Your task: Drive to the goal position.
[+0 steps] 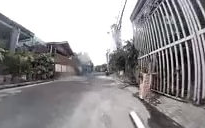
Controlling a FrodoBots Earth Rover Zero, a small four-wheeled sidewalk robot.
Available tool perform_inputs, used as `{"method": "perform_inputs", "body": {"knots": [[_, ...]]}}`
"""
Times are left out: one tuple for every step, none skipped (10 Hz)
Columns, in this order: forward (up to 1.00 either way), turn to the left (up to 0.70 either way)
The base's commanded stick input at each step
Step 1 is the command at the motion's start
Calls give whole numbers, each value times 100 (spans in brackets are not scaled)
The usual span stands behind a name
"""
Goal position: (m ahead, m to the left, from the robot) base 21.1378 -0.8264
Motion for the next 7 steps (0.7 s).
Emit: {"method": "perform_inputs", "body": {"knots": [[50,0],[50,0],[50,0],[50,0],[50,0],[50,0],[50,0]]}}
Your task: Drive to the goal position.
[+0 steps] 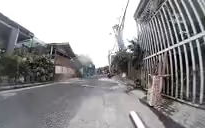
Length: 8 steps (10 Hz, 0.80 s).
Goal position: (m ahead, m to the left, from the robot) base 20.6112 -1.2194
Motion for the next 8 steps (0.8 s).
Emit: {"method": "perform_inputs", "body": {"knots": [[50,0],[50,0],[50,0],[50,0],[50,0],[50,0],[50,0],[50,0]]}}
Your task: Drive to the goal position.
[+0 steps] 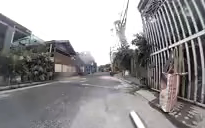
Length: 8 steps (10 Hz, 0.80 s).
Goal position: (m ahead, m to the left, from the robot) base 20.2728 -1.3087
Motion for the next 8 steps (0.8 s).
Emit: {"method": "perform_inputs", "body": {"knots": [[50,0],[50,0],[50,0],[50,0],[50,0],[50,0],[50,0],[50,-3]]}}
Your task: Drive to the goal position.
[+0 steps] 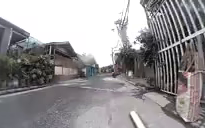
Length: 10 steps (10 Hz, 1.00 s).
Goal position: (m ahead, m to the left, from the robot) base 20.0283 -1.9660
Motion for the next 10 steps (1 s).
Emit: {"method": "perform_inputs", "body": {"knots": [[50,-24],[50,-40],[50,-50],[50,-50],[50,-5],[50,0],[50,0],[50,0],[50,0],[50,0]]}}
